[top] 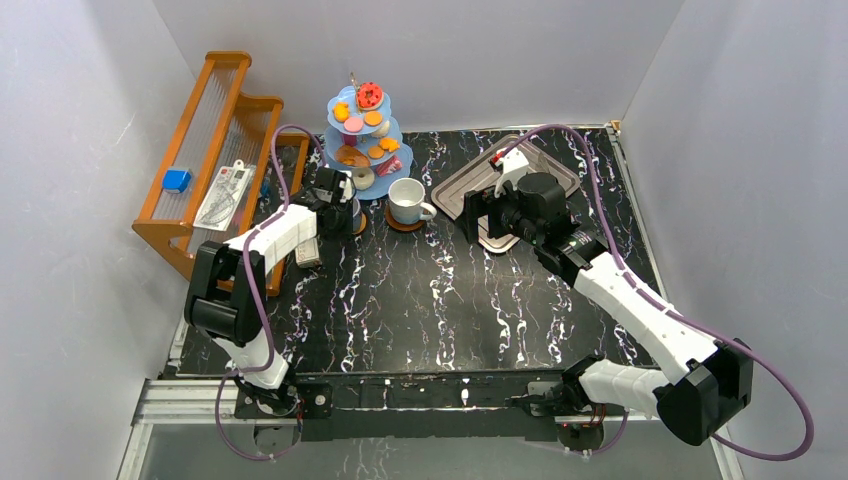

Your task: Serve the afternoon tea

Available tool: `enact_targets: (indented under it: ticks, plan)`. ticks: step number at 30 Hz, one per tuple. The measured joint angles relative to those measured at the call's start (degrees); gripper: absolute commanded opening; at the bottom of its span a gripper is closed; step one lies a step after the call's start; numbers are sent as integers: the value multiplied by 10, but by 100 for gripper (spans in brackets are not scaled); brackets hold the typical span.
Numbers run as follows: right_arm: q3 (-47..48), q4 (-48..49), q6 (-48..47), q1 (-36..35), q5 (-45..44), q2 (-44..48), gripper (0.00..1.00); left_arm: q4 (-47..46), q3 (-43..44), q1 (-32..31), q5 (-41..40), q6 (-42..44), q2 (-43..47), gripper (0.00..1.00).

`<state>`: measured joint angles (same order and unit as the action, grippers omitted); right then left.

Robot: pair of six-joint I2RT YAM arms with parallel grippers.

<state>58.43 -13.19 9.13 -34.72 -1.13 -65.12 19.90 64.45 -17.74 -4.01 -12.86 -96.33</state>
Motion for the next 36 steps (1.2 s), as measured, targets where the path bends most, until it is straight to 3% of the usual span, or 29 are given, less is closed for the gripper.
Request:
enact_targets:
  ticks: [12,21,31,36]
  plan:
    - [0,0,0,0,0,0,100,-27,-3,10,4,6,-11,2]
    - [0,0,-1,0,0,0,100,-37,-3,11,4,12,-31,12]
    - [0,0,-1,0,0,0,100,-43,-3,11,2,17,-37,30]
    - [0,0,-1,0,0,0,100,-43,-3,11,1,18,-37,31]
